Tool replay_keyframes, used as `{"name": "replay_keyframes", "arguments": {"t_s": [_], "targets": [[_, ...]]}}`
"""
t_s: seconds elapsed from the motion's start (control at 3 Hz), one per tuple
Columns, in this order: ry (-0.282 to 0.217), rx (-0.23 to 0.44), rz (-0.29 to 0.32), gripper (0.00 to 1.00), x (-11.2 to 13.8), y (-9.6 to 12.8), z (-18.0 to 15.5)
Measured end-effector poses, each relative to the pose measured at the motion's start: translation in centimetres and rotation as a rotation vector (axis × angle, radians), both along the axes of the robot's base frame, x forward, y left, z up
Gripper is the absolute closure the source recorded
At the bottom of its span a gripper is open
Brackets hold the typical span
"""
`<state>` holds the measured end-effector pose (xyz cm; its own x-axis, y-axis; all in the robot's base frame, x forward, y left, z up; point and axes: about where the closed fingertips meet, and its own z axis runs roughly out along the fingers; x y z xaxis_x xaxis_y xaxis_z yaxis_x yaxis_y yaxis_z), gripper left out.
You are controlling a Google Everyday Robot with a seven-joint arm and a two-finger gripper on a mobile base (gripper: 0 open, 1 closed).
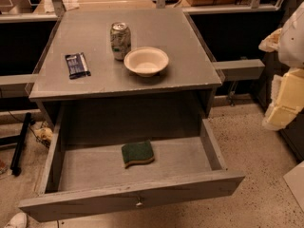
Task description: Pick sponge from top drawer and place on counter
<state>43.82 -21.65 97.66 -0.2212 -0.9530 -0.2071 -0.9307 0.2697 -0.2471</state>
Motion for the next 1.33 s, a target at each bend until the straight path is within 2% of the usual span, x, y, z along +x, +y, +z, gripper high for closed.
{"name": "replay_keyframes", "arguments": {"t_s": [0.33, 0.67, 1.0, 1.33], "targets": [[0.000, 0.000, 0.000, 0.00, 0.0, 0.0, 0.0], [-0.029, 0.016, 0.054, 0.00, 0.8, 2.0, 0.2], [-0.049, 0.027, 0.169, 0.00, 2.1, 6.1, 0.1], [-0.039, 0.063, 0.261, 0.00, 3.6, 10.2, -0.3]]}}
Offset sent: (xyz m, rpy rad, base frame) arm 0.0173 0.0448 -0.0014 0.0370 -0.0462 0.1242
